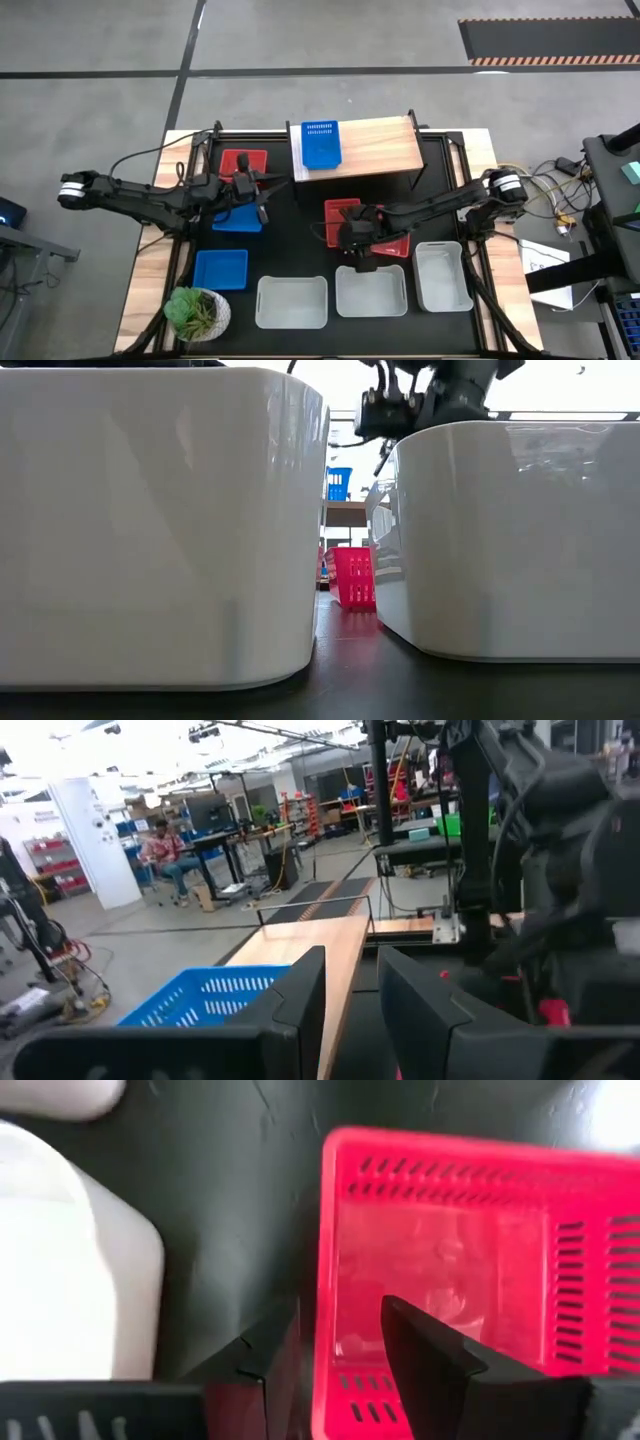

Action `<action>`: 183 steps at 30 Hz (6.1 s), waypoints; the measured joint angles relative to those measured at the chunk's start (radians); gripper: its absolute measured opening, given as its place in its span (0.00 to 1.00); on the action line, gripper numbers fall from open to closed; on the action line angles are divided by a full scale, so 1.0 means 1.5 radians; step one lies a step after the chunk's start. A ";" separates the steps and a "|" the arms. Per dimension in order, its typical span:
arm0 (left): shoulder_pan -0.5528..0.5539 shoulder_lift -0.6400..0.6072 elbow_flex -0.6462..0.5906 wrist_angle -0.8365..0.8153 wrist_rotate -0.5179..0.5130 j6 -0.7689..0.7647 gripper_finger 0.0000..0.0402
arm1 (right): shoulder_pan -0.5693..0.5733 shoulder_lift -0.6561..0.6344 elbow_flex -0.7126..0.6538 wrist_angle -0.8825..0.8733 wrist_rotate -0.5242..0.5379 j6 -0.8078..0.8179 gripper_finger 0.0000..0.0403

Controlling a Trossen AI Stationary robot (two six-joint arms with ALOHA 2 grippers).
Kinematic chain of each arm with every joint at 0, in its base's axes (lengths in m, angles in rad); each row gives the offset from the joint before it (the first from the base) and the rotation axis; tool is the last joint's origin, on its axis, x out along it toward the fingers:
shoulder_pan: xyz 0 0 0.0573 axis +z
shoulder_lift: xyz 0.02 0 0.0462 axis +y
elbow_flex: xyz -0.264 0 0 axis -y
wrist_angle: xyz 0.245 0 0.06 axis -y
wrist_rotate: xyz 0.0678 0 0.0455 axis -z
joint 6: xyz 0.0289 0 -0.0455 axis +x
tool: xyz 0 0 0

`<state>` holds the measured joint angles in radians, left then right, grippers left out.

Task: Stack baskets on shelf by color
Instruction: Put the bottom left red basket on the shelf, then stack the top blue basket on the blue basket on the shelf

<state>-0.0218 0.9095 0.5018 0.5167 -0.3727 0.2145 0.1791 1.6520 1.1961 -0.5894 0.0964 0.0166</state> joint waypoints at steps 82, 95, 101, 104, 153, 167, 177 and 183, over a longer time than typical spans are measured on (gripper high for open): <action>0.000 0.026 -0.001 0.053 0.001 -0.034 0.20 | 0.122 -0.183 0.245 -0.217 -0.019 -0.070 0.02; 0.000 0.026 -0.001 0.054 0.001 -0.030 0.20 | -0.146 -0.246 0.221 -0.284 0.137 -0.229 0.02; 0.000 0.026 -0.001 0.060 0.001 -0.012 0.20 | -0.335 -0.213 0.187 -0.243 -0.040 -0.284 0.02; 0.000 0.026 -0.002 0.071 0.001 0.001 0.20 | -0.380 -0.191 0.177 -0.239 -0.073 -0.302 0.02; 0.000 0.030 0.003 0.073 0.001 -0.053 0.20 | -0.109 -0.311 0.027 -0.117 -0.053 -0.125 0.25; -0.092 0.134 0.056 -0.340 -0.039 -0.691 0.20 | -0.009 -0.391 -0.186 0.098 -0.045 -0.180 0.21; -0.103 0.302 0.292 -0.960 -0.047 -0.977 0.20 | -0.009 -0.393 -0.183 0.112 -0.045 -0.228 0.20; -0.094 0.371 0.325 -1.015 -0.044 -0.974 0.20 | -0.009 -0.393 -0.183 0.112 -0.045 -0.228 0.20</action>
<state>-0.1633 1.4660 0.9888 -1.0055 -0.4389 -1.2469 0.1658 1.0622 0.9222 -0.4211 0.0284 -0.3256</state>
